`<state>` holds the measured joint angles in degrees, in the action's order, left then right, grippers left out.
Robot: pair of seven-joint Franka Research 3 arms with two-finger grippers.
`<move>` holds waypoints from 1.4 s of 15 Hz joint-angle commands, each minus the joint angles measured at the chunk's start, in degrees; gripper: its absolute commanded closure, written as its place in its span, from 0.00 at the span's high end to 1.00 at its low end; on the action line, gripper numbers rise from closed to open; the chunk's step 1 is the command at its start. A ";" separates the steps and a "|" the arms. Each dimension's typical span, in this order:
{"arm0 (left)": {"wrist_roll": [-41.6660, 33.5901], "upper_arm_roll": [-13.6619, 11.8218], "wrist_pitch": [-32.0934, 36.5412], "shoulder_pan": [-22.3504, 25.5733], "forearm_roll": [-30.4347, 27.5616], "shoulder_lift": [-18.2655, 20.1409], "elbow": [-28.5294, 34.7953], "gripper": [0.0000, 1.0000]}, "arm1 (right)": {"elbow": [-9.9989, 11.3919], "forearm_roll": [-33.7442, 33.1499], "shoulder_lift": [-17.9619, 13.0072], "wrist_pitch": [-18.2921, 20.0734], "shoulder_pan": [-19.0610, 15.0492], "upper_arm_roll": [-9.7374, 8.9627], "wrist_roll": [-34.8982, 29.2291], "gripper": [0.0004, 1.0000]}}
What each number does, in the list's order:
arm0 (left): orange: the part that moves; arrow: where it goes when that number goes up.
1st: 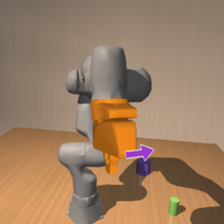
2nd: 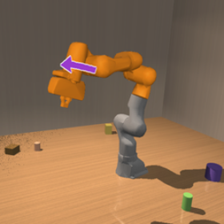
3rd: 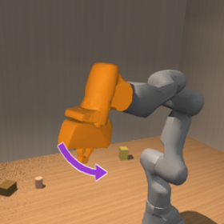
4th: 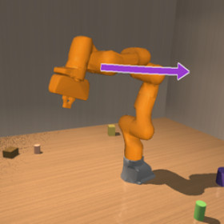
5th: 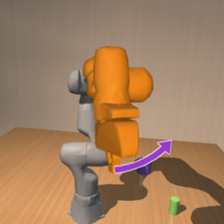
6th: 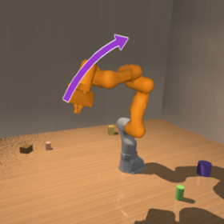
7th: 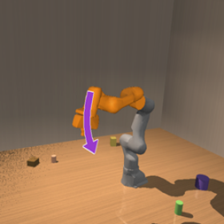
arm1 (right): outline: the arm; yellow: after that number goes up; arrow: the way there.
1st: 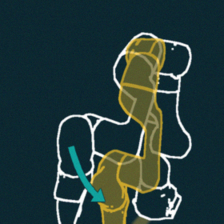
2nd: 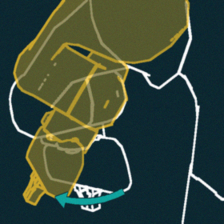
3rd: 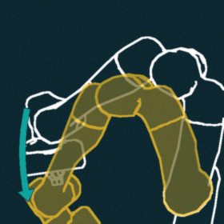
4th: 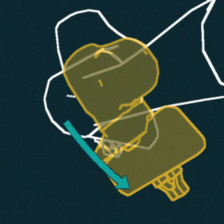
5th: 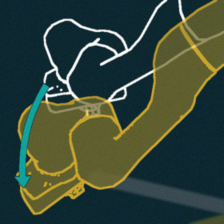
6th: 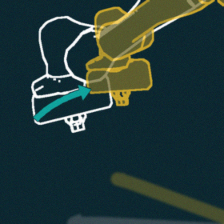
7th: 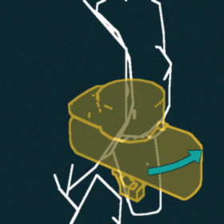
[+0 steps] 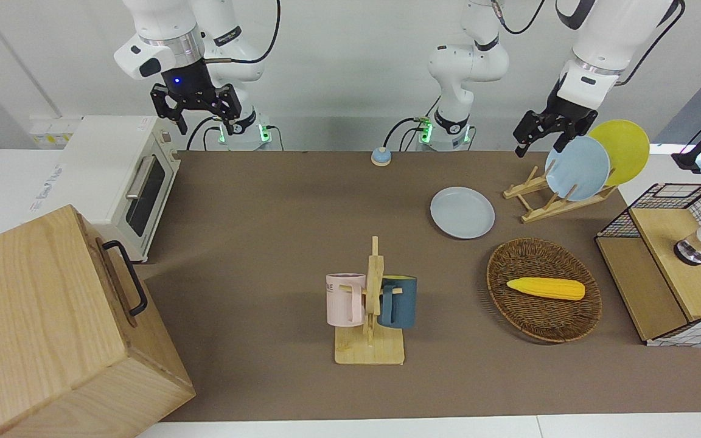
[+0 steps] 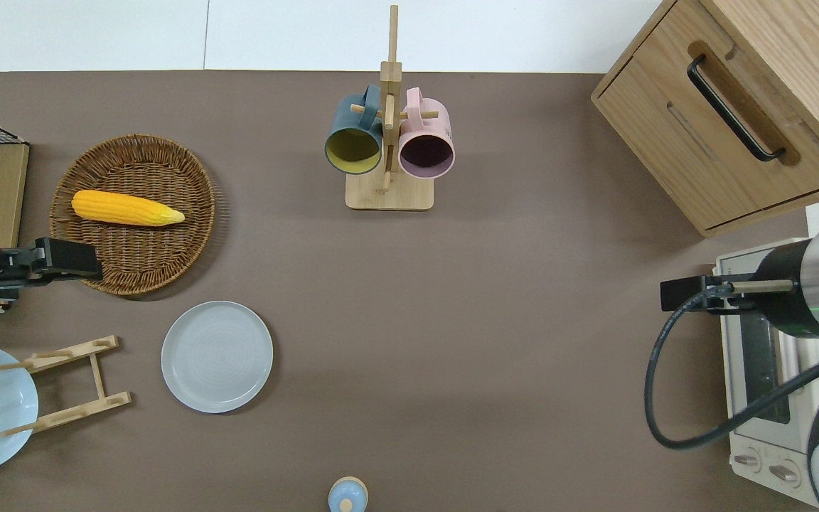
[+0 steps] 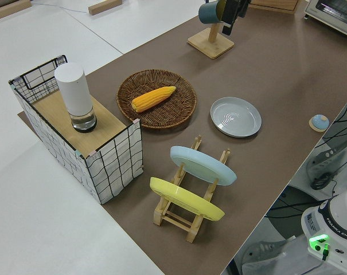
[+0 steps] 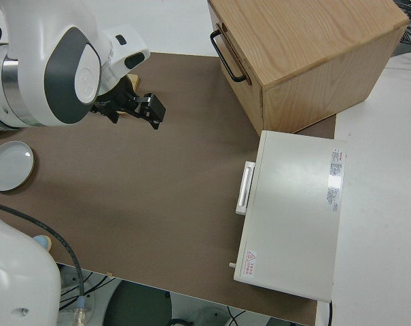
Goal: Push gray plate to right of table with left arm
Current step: 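Move the left gripper down beside the gray plate's edge nearest the basket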
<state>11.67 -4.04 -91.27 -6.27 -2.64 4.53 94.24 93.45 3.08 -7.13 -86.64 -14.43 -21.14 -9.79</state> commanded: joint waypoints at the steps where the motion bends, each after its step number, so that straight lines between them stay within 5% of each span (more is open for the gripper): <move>1: 0.28 1.39 3.27 0.38 1.41 0.55 -0.46 0.99 | 1.56 1.23 -1.57 -0.02 -1.39 -0.83 -0.58 1.00; 13: 0.29 1.67 3.21 0.64 1.41 1.35 0.77 0.99 | 1.56 1.23 -1.57 -0.02 -1.39 -0.83 -0.58 1.00; 17: 0.38 4.65 2.33 2.22 1.41 4.25 4.89 0.99 | 1.56 1.23 -1.57 0.07 -1.39 -0.83 -0.67 1.00; 21: 0.29 4.74 1.63 2.31 1.41 4.43 6.22 0.99 | 1.56 1.23 -1.57 -0.02 -1.39 -0.83 -0.58 1.00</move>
<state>11.75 -0.18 -88.87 -5.03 -2.52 6.93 97.10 93.45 3.08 -7.13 -86.64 -14.43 -21.14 -9.79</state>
